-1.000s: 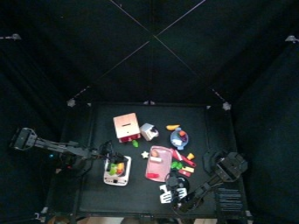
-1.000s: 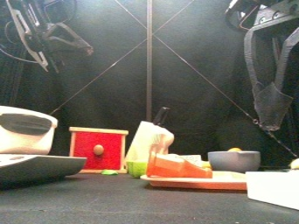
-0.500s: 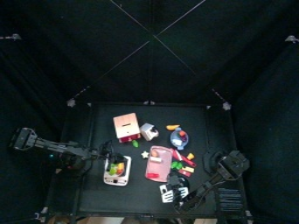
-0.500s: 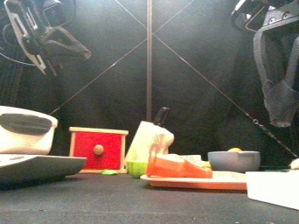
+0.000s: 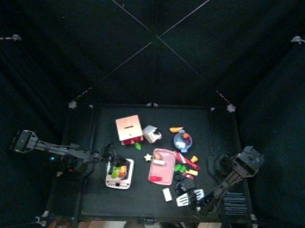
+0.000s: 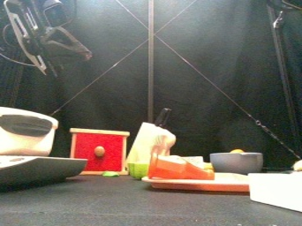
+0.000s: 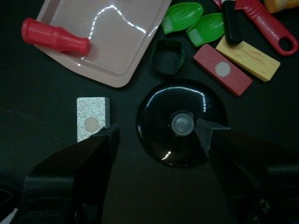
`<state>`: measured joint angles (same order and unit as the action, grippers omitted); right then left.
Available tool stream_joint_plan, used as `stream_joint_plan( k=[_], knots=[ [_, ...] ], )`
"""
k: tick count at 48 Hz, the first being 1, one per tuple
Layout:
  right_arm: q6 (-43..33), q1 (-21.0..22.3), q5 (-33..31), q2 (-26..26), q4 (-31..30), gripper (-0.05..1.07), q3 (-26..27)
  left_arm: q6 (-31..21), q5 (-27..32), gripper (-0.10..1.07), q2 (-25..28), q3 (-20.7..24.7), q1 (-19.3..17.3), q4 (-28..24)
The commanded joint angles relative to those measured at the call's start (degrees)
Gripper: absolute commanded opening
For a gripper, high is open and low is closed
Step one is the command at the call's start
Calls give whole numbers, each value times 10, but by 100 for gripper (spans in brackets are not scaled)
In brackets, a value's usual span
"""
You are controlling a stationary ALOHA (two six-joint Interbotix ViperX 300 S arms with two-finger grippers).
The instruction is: Place ketchup on plate
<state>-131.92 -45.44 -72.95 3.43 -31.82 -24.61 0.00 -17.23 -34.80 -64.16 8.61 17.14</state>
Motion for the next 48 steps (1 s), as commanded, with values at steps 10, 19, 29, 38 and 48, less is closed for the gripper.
stream_joint_plan(
  k=[10, 19, 29, 38, 48],
  knots=[
    [3, 3, 10, -33, -1, 99, -15, 1, -3, 35, 0, 5, 1, -2],
    [4, 9, 35, -36, -2, 99, -33, 2, 0, 35, 0, 4, 1, -4],
    [3, 16, 54, -39, -2, 99, -41, -1, 0, 35, 0, -4, 1, -4],
    [3, 16, 60, -38, -2, 99, -39, -1, 0, 35, 0, -5, 1, -4],
    [4, 16, 60, -39, -1, 99, -40, -1, -1, 35, 0, -5, 1, -4]
  ],
)
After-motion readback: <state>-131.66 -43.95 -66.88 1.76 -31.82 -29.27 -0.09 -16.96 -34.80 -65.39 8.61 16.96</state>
